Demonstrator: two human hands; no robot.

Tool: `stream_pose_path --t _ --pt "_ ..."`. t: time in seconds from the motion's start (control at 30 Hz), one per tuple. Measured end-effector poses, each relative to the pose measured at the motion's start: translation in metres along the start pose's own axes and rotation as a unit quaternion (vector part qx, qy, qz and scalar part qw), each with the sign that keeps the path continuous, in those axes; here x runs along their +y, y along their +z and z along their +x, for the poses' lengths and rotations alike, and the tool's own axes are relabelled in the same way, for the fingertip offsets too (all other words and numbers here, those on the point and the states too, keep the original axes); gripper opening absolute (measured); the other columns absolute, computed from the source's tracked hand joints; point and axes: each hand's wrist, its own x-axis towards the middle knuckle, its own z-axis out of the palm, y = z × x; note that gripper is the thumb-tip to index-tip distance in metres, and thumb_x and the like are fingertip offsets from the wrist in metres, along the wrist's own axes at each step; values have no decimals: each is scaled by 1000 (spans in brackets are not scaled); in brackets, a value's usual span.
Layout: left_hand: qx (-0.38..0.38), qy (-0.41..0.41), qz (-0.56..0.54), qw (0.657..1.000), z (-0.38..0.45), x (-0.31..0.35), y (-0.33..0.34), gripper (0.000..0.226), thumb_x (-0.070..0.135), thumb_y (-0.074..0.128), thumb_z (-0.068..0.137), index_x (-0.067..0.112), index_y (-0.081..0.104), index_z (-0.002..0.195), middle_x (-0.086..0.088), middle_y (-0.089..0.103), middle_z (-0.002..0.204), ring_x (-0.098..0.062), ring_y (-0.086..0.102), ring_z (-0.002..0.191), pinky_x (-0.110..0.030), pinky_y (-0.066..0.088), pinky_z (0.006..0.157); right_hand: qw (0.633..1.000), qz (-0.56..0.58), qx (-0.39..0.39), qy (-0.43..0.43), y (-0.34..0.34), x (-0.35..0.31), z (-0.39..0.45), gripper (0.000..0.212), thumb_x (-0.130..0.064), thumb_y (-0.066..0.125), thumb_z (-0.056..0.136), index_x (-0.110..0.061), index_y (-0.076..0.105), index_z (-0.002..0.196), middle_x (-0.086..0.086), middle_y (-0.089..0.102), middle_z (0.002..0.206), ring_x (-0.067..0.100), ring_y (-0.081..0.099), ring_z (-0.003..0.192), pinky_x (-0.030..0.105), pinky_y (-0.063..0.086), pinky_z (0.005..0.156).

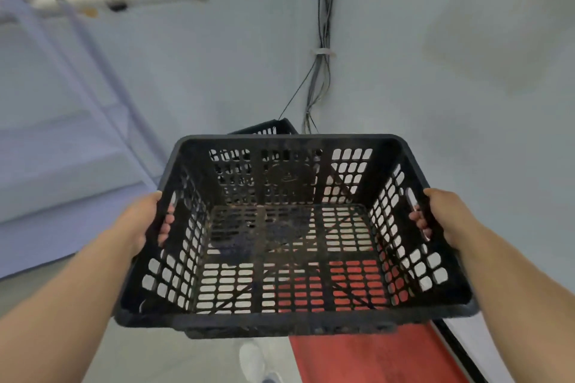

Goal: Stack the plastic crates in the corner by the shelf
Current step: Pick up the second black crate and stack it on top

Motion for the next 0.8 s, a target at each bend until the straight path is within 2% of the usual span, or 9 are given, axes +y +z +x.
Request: stream_pose_path --t 0.1,0.23,0.33,0.5,0.63,0.8 --pt "19 -9 -32 999 24 25 -25 42 38 27 97 14 45 68 4 43 33 -9 35 25 -22 27 46 1000 -17 -19 -18 39 -45 14 37 -30 33 98 -7 49 74 13 56 63 19 40 45 22 30 39" --pt "45 -18 -49 998 63 61 -54 44 40 26 98 14 45 68 4 44 33 -9 36 23 -12 32 33 998 -37 -34 -28 92 -102 37 37 -31 32 98 -7 49 74 12 55 64 17 41 41 18 31 31" --pt "49 -18 -52 997 90 85 -69 45 42 25 98 15 45 69 4 44 33 -9 36 23 -12 32 35 997 -49 -43 -41 125 -139 52 39 -32 32 99 -8 49 74 10 55 64 14 42 34 19 32 32" --pt "65 -9 -58 996 122 122 -81 44 42 25 97 15 45 68 3 44 36 -10 36 26 -19 31 40 995 -57 -70 -50 167 -190 76 39 -34 31 99 -9 48 76 10 56 68 17 44 47 24 32 41" --pt "88 -6 -68 994 144 148 -81 41 41 28 95 15 47 70 0 45 56 -13 38 38 -25 33 45 990 -44 -122 -61 187 -227 101 35 -27 31 99 -4 51 83 17 62 75 19 54 50 20 42 37" --pt "104 -2 -115 988 165 171 -70 34 36 30 91 14 49 72 -1 44 58 -15 38 46 -28 32 49 976 -41 -189 -100 208 -266 150 33 -22 34 99 2 56 91 23 65 87 22 63 62 26 50 47"
